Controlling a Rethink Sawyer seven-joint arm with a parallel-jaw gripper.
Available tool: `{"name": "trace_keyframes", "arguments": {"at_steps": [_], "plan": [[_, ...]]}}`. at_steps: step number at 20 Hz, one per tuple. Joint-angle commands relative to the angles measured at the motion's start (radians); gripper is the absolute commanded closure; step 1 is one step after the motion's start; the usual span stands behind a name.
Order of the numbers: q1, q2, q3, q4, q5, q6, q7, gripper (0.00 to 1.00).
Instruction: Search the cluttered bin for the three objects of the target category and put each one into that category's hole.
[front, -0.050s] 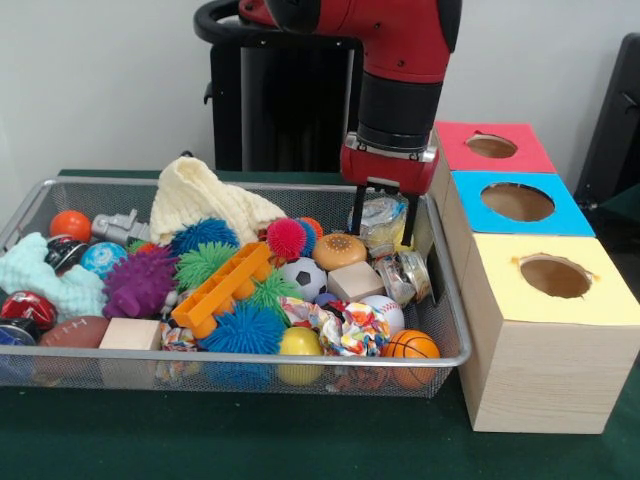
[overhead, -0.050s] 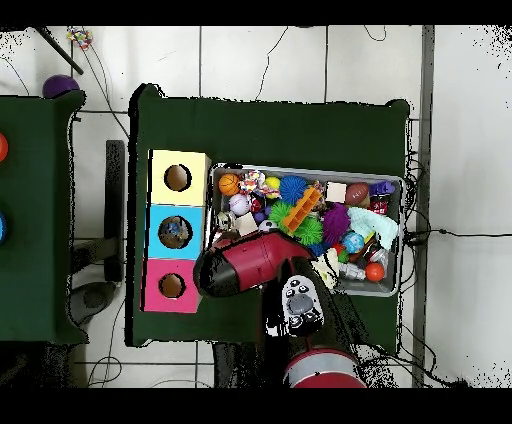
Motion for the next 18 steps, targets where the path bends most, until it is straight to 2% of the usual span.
{"name": "trace_keyframes", "arguments": {"at_steps": [1,5,9,13,18], "plan": [[-0.036,-0.010,0.039,0.020,-0.064,-0.005,-0.067,0.00],[-0.016,0.035,0.011,-0.004,-0.087,-0.040,-0.041,0.00],[0.047,0.078,-0.059,-0.001,-0.120,-0.110,0.030,0.00],[0.109,0.076,-0.124,0.059,-0.131,-0.168,0.084,0.00],[0.139,0.075,-0.171,0.125,-0.121,-0.240,0.104,0.00]]}}
